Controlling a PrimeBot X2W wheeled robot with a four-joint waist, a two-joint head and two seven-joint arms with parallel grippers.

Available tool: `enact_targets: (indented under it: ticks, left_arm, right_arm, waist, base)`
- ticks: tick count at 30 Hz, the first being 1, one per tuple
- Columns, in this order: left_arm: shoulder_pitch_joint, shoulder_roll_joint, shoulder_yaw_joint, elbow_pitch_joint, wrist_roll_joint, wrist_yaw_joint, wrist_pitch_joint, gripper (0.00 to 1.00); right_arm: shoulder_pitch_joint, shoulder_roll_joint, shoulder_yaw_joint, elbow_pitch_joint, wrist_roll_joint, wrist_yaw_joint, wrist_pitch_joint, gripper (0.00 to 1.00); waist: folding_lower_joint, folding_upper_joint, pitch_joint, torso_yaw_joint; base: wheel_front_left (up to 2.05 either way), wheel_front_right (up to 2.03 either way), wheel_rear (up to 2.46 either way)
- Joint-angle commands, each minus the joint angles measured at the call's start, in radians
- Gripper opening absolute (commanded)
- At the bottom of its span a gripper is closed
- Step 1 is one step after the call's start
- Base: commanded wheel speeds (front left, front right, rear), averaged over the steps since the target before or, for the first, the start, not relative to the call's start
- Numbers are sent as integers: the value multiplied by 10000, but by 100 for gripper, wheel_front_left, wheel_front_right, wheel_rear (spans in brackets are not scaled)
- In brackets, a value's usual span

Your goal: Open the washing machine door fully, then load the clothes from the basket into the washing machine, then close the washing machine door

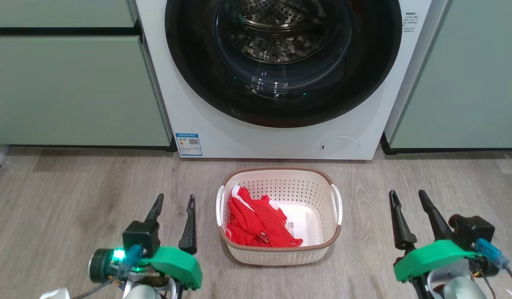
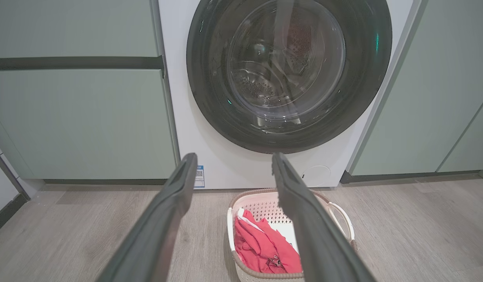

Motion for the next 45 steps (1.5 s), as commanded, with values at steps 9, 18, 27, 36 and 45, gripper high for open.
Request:
enact_targets:
  ticks: [9, 18, 27, 36, 45]
  left_arm:
    - [-447, -16, 503, -457, -308, -385, -126, 100]
    - [-416, -16, 450, -488, -304, -619, -126, 100]
    - [-431, -16, 446, -517, -283, -623, -126, 100]
    - [-413, -16, 375, -521, -252, -618, -126, 100]
    - [-379, -16, 368, -579, -247, -568, -126, 100]
  right_arm:
    - [-574, -144, 339, -240, 79, 0, -105, 100]
    - [-590, -144, 342, -197, 17, 0, -105, 100]
    - [-614, -144, 304, -124, 45, 0, -105, 100]
    - [-590, -144, 239, -60, 74, 0, -105, 100]
    - [-581, -144, 266, 44, 93, 0, -105, 100]
  waist:
    - [0, 0, 16, -19]
    - [0, 0, 61, -40]
    - [0, 0, 69, -73]
    - [0, 0, 13, -93]
    - [0, 0, -3, -139]
  base:
    - [0, 0, 0]
    - [18, 18, -36]
    - [91, 91, -183]
    - [123, 123, -246]
    - [123, 123, -246]
